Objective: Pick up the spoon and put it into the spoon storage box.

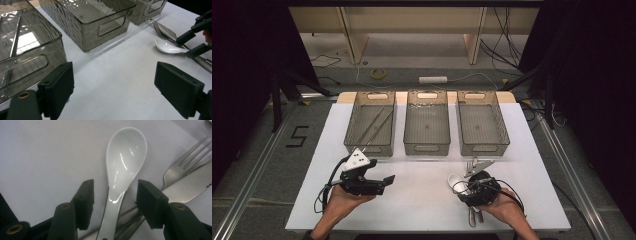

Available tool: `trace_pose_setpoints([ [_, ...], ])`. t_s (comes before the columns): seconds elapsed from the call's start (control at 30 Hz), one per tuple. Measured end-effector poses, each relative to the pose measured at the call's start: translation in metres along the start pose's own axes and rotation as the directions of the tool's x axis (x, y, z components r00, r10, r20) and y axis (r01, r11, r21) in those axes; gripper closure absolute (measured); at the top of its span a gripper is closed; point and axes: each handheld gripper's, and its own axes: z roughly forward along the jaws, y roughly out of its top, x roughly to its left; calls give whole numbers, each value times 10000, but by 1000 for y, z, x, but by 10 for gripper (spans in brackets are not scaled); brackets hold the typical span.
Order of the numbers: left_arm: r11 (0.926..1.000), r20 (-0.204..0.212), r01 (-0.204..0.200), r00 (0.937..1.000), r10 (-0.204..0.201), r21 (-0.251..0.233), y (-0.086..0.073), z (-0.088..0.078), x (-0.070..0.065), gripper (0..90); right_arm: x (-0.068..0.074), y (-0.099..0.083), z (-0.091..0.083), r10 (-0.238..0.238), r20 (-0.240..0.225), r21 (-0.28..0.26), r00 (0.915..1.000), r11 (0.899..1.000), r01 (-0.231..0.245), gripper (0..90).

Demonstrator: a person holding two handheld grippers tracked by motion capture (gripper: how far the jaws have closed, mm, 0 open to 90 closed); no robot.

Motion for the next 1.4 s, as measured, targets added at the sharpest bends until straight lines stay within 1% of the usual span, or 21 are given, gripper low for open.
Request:
trace_pose_setpoints([
  [0.13, 9999, 55, 87, 9999, -86, -135, -1, -2, -1, 153, 2, 2, 2, -42, 53, 162, 10000, 9999, 41, 505],
  [0.33, 9999, 63, 42, 10000, -41, -123, -2, -3, -2, 153, 4, 5, 7, -194, 53, 488, 9998, 9986, 192, 524],
  [0.4, 9999, 71, 28, 10000, -27, -121, -2, -3, -2, 153, 5, 5, 8, -78, 128, 485, 9999, 9988, 72, 531],
  [0.53, 10000, 100, -23, 9999, 24, -86, -2, -2, -3, 153, 3, 6, 8, -211, 113, 596, 9997, 9980, 204, 542],
  [0.63, 9999, 118, -30, 9999, 31, -104, -2, -2, -4, 153, 4, 8, 9, -235, 264, 690, 9994, 9974, 216, 543],
  [0.7, 9999, 119, -85, 9999, 86, -57, -2, -2, -5, 154, 4, 9, 10, -260, 266, 739, 9993, 9970, 239, 546],
  [0.73, 9999, 125, -79, 9999, 80, -63, -2, -1, -5, 154, 4, 9, 10, -202, 300, 784, 9993, 9968, 178, 550],
  [0.8, 9999, 151, -85, 9998, 86, -69, -1, -1, -5, 154, 4, 10, 11, -302, 381, 828, 9988, 9962, 269, 561],
  [0.97, 9999, 184, -145, 9997, 146, -49, -1, -1, -6, 154, 3, 12, 13, -307, 359, 968, 9989, 9949, 271, 575],
  [1.23, 9997, 174, -232, 9996, 232, 36, -1, 0, -6, 155, 0, 12, 12, -285, 444, 943, 9986, 9953, 242, 670],
  [1.4, 9998, 174, -215, 9996, 215, -36, -1, -1, -6, 155, 0, 12, 10, -450, 733, 891, 9963, 9953, 384, 752],
])
